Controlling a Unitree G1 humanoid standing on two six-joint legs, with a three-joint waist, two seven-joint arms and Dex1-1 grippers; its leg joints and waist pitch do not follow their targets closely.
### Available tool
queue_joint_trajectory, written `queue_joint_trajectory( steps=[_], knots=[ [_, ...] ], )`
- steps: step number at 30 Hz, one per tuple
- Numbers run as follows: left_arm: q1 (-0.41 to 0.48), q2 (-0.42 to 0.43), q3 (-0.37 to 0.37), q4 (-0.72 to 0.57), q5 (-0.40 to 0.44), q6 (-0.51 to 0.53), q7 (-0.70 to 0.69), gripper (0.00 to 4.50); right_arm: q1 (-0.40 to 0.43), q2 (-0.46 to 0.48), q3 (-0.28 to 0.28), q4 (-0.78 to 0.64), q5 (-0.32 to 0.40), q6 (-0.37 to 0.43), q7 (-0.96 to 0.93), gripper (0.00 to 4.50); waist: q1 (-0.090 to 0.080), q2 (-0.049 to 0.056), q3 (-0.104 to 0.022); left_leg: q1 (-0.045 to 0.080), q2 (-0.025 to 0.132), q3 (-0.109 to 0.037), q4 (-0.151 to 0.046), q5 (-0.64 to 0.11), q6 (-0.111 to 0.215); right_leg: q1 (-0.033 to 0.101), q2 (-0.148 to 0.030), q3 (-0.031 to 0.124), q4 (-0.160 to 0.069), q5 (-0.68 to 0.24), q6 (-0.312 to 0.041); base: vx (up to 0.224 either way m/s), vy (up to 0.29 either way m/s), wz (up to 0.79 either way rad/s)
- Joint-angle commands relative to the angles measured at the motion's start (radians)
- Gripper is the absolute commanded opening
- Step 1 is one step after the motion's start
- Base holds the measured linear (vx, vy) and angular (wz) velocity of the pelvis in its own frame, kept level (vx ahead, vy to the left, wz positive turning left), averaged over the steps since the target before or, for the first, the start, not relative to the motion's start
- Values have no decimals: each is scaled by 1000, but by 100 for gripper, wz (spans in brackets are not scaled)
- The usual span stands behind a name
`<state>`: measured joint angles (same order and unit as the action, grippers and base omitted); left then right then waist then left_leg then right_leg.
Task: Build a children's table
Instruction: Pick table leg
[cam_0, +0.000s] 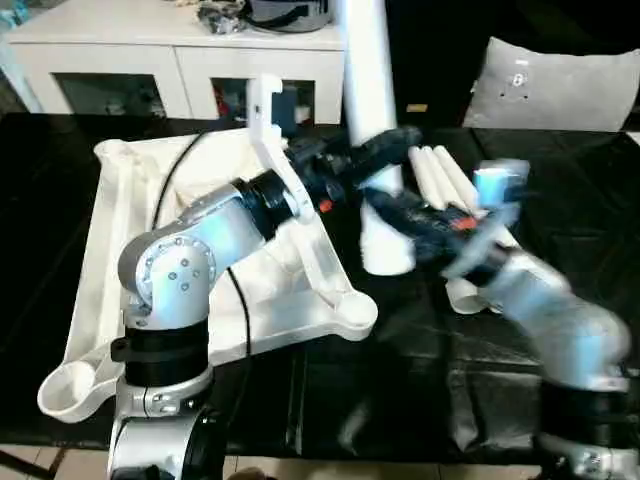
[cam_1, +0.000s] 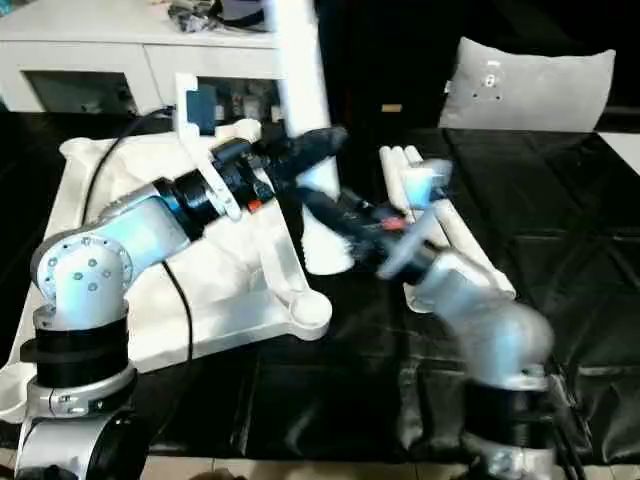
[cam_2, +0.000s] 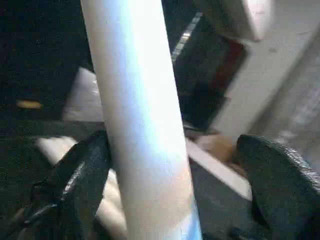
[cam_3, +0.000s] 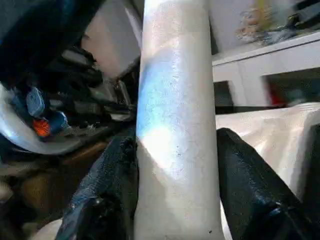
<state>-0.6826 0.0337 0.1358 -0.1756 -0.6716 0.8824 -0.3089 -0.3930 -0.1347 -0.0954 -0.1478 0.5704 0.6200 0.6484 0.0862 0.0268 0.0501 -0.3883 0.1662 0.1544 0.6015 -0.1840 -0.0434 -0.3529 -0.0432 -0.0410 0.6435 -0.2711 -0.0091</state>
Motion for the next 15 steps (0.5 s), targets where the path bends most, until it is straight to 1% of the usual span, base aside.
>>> queue_joint_trajectory(
  steps=[1,2,3,4,5,6,7,8,9,10,11,12,14,15],
  knots=[
    [5,-7,-26,11,52,-40,41,396,17,5,54,-34,-104,-97,-62,191,-4,-12,-58,16,57,-15,-62,-38,13,35,-92,50,-84,55,-156,0,0,0],
    [7,-11,-27,13,59,-47,47,382,20,6,62,-34,-118,-109,-71,191,-2,-12,-59,16,60,-17,-63,-33,11,36,-95,50,-84,61,-155,0,0,0],
    [20,-29,-40,22,97,-84,81,371,35,17,96,-33,-175,-163,-106,191,-3,-9,-60,16,62,-17,-62,-29,7,35,-94,50,-82,82,-157,0,0,0],
    [27,-37,-53,25,118,-104,95,366,43,22,118,-30,-220,-212,-127,191,-3,-7,-63,15,60,-19,-61,-15,10,38,-93,49,-77,128,-159,0,0,0],
    [31,-45,-60,31,142,-127,122,364,48,33,132,-16,-264,-257,-166,191,-5,-7,-63,14,61,-19,-60,-10,9,36,-93,49,-76,145,-158,0,0,0],
    [36,-50,-68,38,167,-145,149,359,52,42,141,-6,-293,-288,-190,191,-7,-8,-63,14,59,-18,-60,-10,10,37,-92,49,-76,159,-159,0,0,0],
    [42,-51,-82,47,206,-173,179,349,56,44,161,10,-350,-346,-225,191,-8,-4,-63,15,59,-20,-61,-16,10,37,-92,48,-74,170,-162,0,0,0],
    [42,-51,-82,47,206,-173,179,335,56,44,161,10,-350,-346,-225,191,-9,-5,-63,14,61,-21,-62,-20,9,37,-93,48,-76,168,-159,0,0,0],
    [59,-54,-108,50,253,-206,205,321,61,55,176,24,-389,-393,-250,191,-9,-1,-63,15,61,-21,-63,-34,10,38,-93,48,-75,167,-164,0,0,0],
    [71,-63,-114,47,256,-211,206,321,62,62,180,30,-400,-411,-260,191,-12,-2,-61,15,62,-20,-64,-44,10,37,-93,49,-78,161,-165,0,0,0],
    [71,-63,-114,47,256,-211,206,306,62,62,180,30,-400,-411,-260,191,-12,-4,-62,16,61,-19,-62,-45,11,39,-93,50,-77,171,-170,0,0,0],
    [76,-66,-115,46,255,-212,206,295,62,63,182,32,-406,-418,-265,191,-11,-4,-63,16,62,-19,-63,-43,13,40,-94,51,-76,180,-171,0,0,0],
    [87,-70,-131,38,267,-216,208,287,66,63,200,45,-434,-463,-277,191,-13,-5,-63,15,61,-20,-61,-31,22,40,-93,50,-72,211,-175,0,0,0],
    [91,-79,-131,37,267,-216,214,280,68,68,204,51,-438,-473,-281,191,-15,-3,-64,15,61,-19,-60,-35,25,40,-93,50,-72,214,-180,0,0,0]
  ],
)
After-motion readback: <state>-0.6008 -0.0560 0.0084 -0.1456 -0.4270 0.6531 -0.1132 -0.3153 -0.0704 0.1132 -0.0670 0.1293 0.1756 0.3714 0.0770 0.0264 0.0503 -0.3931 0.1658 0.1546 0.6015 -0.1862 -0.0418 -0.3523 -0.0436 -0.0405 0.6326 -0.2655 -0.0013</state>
